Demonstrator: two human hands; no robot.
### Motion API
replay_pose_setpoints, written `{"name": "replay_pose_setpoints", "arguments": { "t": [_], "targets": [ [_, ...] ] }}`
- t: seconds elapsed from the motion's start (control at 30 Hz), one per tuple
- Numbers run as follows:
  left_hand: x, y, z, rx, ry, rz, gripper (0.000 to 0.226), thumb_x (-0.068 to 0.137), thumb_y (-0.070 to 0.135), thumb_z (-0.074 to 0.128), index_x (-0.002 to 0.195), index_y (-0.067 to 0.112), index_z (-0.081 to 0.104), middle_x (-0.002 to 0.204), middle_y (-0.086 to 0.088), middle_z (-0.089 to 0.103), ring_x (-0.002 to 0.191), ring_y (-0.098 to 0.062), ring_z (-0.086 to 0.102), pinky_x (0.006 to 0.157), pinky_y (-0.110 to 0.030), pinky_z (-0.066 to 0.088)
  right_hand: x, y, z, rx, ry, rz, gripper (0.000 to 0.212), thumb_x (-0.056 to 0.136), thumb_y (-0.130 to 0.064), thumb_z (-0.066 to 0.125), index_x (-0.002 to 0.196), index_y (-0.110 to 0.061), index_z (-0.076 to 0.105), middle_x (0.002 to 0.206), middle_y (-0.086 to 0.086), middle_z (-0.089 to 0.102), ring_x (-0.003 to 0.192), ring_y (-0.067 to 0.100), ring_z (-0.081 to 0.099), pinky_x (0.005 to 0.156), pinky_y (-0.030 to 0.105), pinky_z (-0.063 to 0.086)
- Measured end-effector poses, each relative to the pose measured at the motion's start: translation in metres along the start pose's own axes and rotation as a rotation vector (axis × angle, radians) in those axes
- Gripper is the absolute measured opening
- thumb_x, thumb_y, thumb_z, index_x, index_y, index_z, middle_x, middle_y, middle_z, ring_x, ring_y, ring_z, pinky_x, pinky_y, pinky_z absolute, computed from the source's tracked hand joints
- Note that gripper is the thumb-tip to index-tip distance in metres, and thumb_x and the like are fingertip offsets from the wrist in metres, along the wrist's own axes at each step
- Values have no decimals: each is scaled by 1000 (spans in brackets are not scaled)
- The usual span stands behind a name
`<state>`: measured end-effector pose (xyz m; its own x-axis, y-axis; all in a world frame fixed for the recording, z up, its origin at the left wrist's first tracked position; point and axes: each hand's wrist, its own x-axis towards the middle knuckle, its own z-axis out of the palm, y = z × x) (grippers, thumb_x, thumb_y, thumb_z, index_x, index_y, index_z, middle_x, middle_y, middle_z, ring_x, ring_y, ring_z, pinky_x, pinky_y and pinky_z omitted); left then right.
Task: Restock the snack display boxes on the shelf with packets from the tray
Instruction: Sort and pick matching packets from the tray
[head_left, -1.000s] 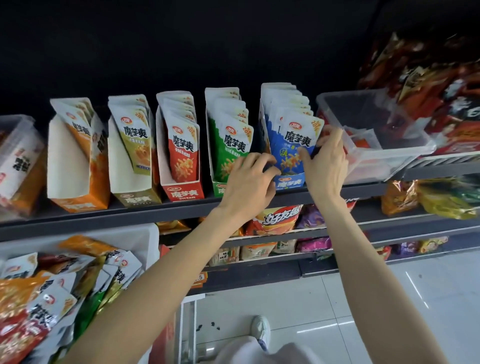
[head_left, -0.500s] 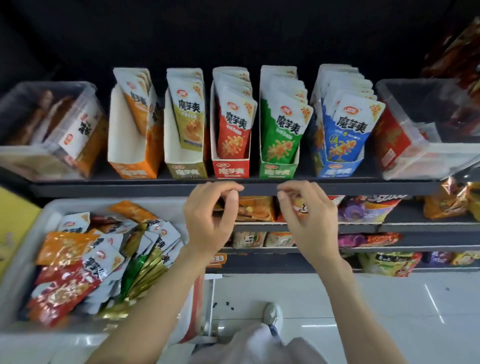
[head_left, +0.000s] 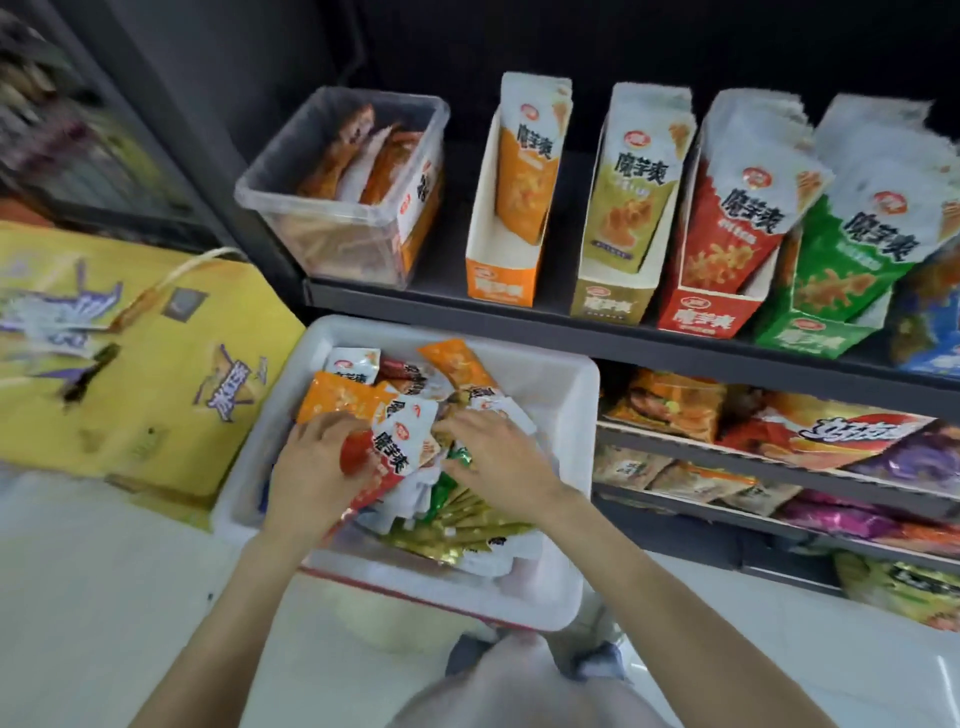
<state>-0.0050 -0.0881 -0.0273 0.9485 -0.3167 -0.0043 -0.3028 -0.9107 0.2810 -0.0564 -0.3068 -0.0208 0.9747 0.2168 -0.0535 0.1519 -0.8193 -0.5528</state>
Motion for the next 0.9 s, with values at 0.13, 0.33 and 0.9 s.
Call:
{"name": "replay_pose_setpoints", "arguments": {
  "t": [0.13, 0.33, 0.9],
  "targets": [
    [8, -13, -4, -30, -104, 6, 54, 72, 44, 77, 118, 24, 59, 119, -4, 55, 109, -29, 53, 88, -41, 45, 35, -19, 29, -96, 25, 216, 46, 94, -43, 51, 131, -15, 49, 126, 5, 57, 117, 24, 52, 99, 38, 36],
    [19, -15, -10, -58, -238, 57, 59, 77, 46, 72, 128, 26, 51, 121, -2, 59, 109, -23, 58, 86, -34, 47, 42, -28, 35, 176, 126, 408, 19, 88, -27, 66, 98, -11, 62, 92, 4, 65, 87, 22, 61, 78, 32, 45],
    [21, 98, -32, -568, -193, 361, 29, 81, 30, 72, 108, 20, 66, 94, 19, 64, 85, -8, 67, 77, -32, 57, -60, 3, -88, 783, 363, 458, 23, 79, -13, 75, 97, -18, 62, 89, -7, 72, 72, 9, 70, 55, 25, 55]
  ]
}}
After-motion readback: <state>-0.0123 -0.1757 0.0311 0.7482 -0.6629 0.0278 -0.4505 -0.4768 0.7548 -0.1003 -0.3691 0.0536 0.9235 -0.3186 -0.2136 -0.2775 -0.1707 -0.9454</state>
